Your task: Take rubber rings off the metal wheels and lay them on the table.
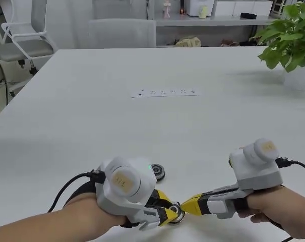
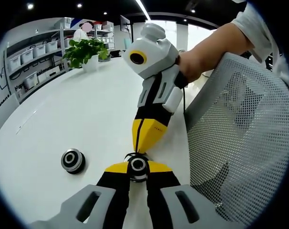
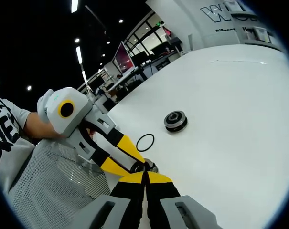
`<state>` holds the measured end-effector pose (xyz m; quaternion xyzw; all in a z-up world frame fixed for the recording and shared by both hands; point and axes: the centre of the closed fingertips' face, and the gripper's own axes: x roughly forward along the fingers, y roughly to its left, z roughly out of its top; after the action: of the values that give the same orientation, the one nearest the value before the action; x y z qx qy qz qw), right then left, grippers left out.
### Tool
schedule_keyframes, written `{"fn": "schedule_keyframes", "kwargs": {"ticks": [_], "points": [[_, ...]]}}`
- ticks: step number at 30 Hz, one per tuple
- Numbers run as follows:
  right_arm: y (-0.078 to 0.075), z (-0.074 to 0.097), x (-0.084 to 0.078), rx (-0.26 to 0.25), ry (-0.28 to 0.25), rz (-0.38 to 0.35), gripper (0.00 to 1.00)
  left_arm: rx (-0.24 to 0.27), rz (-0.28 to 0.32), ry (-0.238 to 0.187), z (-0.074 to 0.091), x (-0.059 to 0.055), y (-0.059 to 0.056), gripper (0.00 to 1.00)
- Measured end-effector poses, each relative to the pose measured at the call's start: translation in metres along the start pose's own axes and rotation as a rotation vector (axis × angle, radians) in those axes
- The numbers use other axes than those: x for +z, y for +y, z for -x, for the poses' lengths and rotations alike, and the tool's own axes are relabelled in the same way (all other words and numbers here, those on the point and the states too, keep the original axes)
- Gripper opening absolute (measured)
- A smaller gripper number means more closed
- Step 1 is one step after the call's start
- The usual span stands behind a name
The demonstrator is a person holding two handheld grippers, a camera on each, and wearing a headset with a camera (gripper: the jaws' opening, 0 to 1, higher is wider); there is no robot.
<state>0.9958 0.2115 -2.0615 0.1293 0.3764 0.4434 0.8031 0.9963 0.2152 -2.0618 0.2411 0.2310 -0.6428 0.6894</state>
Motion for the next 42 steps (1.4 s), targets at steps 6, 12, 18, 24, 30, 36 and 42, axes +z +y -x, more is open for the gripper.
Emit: {"fn": "schedule_keyframes", "kwargs": {"ticks": [6,12,18,24,30,36,42], "points": [[0.002,-0.002,0.000,0.007,0.006,0.008,0.00,0.000,0.001,0.000,0.000,0.000,0.000,0.07],[0.003,-0.003,0.000,0.011,0.006,0.006,0.00,0.000,0.000,-0.001,0.000,0.000,0.000,0.07],[0.005,-0.005,0.001,0.020,0.006,0.011,0.00,0.000,0.001,-0.002,0.000,0.000,0.000,0.07],[0.015,-0.007,0.002,0.056,0.006,0.040,0.00,0.001,0.003,-0.005,-0.001,0.000,0.000,0.07],[0.010,-0.006,0.002,0.041,0.002,0.039,0.00,0.003,0.005,-0.007,-0.001,0.000,0.000,0.07],[0.006,-0.004,0.004,0.024,-0.008,0.043,0.00,0.005,0.004,-0.008,-0.001,0.000,0.000,0.07],[0.002,-0.003,0.002,0.012,-0.009,0.039,0.00,0.003,0.012,-0.013,-0.001,0.001,0.001,0.08]]}}
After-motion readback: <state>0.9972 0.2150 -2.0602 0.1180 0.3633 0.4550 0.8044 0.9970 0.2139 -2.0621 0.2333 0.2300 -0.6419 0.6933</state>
